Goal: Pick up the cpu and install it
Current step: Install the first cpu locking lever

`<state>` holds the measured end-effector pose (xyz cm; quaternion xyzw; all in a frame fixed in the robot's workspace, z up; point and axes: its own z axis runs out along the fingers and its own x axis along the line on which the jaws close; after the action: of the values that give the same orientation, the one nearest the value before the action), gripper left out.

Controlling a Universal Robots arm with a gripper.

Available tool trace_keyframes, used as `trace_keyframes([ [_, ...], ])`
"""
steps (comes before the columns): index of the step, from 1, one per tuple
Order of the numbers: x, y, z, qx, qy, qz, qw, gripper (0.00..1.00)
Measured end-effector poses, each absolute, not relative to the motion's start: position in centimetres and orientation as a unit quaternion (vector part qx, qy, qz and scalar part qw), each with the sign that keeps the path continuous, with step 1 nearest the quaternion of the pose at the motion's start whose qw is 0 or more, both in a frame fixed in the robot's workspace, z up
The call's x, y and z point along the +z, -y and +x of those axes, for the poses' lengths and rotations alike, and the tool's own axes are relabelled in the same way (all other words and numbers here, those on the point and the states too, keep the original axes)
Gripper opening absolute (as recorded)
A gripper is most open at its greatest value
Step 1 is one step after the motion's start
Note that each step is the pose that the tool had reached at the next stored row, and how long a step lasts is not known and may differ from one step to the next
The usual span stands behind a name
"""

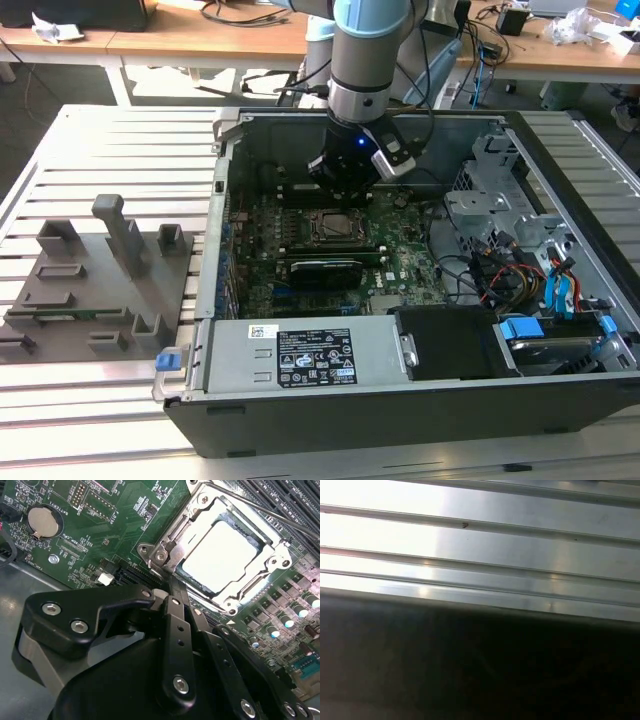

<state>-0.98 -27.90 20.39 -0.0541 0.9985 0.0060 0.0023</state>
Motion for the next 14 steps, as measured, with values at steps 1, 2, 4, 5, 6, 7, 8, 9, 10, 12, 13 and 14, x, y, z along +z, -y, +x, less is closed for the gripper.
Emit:
trace_keyframes([
  [1, 20.40, 27.91, -0.98, 0.006, -0.999, -0.054, 0.002, 0.11],
  [2, 20.40, 27.91, -0.98, 0.006, -0.999, -0.054, 0.002, 0.11],
  [4, 20.32, 27.93, -0.93, 0.006, -0.999, -0.054, 0.002, 0.11],
  [5, 20.29, 27.92, -0.92, 0.007, -0.999, -0.054, 0.002, 0.11],
  [6, 20.27, 27.92, -0.91, 0.008, -0.998, -0.054, 0.002, 0.11],
  [7, 20.21, 27.90, -0.88, 0.010, -0.998, -0.054, 0.003, 0.11],
  [8, 20.21, 27.90, -0.88, 0.013, -0.998, -0.054, 0.003, 0.11],
  [9, 20.22, 27.91, -0.88, 0.016, -0.998, -0.054, 0.003, 0.11],
  [10, 20.22, 27.91, -0.88, 0.023, -0.998, -0.054, 0.003, 0.11],
  [12, 20.24, 28.03, -0.88, 0.027, -0.998, -0.054, 0.003, 0.11],
  [13, 20.27, 28.12, -0.88, 0.028, -0.998, -0.054, 0.003, 0.11],
  [14, 20.34, 28.30, -0.88, 0.027, -0.998, -0.054, 0.003, 0.11],
])
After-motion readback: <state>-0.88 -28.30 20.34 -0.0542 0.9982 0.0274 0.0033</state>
